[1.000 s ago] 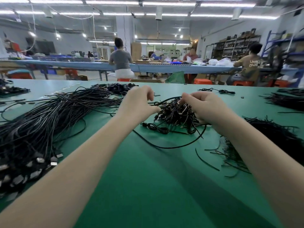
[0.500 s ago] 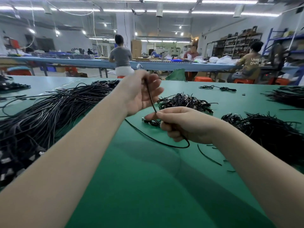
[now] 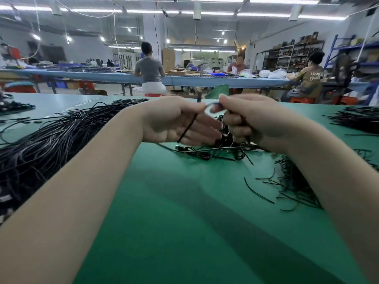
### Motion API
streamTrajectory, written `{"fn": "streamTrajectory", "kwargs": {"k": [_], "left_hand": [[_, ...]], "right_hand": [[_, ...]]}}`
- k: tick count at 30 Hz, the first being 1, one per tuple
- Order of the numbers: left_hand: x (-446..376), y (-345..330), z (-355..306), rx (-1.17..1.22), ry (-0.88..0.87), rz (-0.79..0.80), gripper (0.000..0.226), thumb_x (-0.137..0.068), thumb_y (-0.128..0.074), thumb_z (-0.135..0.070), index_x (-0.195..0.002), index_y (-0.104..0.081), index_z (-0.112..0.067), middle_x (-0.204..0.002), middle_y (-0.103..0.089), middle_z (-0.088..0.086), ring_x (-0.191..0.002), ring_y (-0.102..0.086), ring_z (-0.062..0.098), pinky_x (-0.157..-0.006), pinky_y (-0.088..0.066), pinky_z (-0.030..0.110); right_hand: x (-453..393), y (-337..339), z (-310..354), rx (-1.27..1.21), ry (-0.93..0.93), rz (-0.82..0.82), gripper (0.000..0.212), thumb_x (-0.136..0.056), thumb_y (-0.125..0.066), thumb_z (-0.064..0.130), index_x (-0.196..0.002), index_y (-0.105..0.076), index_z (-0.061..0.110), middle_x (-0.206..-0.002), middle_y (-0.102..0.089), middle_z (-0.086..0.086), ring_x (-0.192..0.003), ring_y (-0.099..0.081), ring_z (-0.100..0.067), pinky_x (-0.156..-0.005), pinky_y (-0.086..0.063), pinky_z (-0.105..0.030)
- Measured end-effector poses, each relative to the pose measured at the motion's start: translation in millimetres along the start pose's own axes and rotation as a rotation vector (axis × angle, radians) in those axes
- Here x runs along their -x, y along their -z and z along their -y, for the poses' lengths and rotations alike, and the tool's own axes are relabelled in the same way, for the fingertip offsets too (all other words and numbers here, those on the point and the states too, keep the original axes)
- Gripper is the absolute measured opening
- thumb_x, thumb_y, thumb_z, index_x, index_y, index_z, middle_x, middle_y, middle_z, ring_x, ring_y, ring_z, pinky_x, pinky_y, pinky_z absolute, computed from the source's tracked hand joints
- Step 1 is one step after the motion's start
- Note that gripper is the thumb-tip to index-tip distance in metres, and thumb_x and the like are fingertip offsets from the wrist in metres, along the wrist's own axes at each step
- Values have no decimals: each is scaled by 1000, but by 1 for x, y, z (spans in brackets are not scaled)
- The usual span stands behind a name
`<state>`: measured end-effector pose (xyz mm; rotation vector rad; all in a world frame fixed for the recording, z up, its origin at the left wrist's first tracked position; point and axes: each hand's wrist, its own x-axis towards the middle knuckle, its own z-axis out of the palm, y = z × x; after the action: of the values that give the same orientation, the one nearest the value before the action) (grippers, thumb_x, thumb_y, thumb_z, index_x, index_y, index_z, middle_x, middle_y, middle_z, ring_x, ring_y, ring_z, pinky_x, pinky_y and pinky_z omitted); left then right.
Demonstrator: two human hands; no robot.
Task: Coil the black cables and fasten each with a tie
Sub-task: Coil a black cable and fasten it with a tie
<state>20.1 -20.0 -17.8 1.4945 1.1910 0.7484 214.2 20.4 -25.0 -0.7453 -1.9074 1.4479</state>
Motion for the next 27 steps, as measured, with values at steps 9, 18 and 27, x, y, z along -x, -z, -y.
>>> {"fn": "streamTrajectory", "kwargs": {"k": [9,18,27], "left_hand": [[11,21,-21,685,-458,-1,42,-101,-35,-31,-94,-73,-15,-80,-73,-4,-74,-70,9,-65,-55,24],[-16,5,14,88,-4,7,39,-101,-38,-34,-104,-68,-10,-96,-75,7,-84,-72,16,-68,-58,25],[-1,29,10,609,-346,59,31,-91,-49,-32,-84,-75,-18,-54,-56,-12,-49,-52,4,-55,-45,19]], "right_hand": [[-3,-37,-38,79,-167,335,37,-99,-41,42,-90,-65,17,-59,-28,7,-48,-21,-10,-47,-21,-21],[-10,-7,-13,27,54,-96,33,-101,-44,36,-85,-66,17,-48,-36,11,-40,-27,-7,-42,-25,-19],[-14,-13,-62,428,-180,-40,41,-94,-49,51,-80,-63,15,-58,-35,4,-45,-28,-10,-45,-26,-24]]}}
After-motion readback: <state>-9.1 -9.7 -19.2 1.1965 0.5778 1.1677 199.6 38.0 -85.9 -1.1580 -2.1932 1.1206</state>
